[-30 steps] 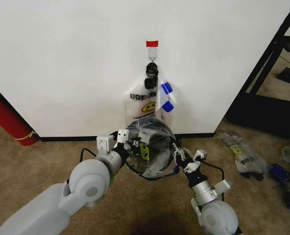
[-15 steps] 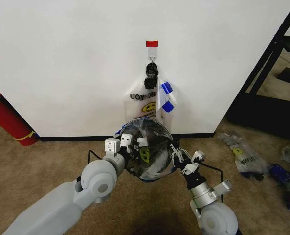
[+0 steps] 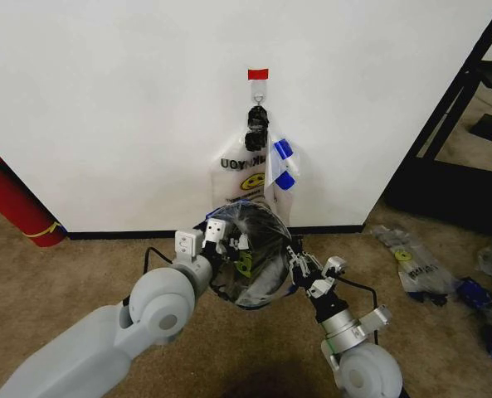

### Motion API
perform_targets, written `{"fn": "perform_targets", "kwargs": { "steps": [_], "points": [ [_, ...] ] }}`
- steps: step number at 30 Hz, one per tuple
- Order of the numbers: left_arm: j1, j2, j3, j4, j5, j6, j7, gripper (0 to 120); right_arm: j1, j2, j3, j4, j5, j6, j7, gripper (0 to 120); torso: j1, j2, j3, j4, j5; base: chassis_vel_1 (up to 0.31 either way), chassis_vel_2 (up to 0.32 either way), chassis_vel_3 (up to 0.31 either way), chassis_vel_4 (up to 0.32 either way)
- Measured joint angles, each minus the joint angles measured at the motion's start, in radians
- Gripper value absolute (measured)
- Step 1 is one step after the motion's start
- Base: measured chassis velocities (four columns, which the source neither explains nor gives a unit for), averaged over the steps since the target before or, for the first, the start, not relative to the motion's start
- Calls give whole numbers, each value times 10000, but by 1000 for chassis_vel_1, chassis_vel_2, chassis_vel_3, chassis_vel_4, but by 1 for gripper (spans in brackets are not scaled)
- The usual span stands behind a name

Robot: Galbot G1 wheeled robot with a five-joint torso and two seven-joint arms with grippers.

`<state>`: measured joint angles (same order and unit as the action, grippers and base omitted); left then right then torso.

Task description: Pick up the garbage bag from the wall and place it over the trash bin.

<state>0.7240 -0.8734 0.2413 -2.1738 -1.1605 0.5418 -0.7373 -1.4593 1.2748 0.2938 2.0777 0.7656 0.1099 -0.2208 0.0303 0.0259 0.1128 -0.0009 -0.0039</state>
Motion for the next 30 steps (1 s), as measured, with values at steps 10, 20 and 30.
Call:
{"fn": "perform_targets", "kwargs": {
  "steps": [10,20,30],
  "points": [
    [-354,-122,339,928,372,32,-112,0,-105,-97,1,267,-80,9,-100,0,0,0,0,-1,1,0,0,0,0],
    [-420,-106,566,982,899,295,-263,0,-90,-79,-56,272,-193,12,-118,0,0,0,0,-1,0,0,0,0,0],
    [-458,-123,614,539,298,208,-272,0,-94,-69,-66,244,-275,24,-118,0,0,0,0,-1,0,0,0,0,0]
  ]
}}
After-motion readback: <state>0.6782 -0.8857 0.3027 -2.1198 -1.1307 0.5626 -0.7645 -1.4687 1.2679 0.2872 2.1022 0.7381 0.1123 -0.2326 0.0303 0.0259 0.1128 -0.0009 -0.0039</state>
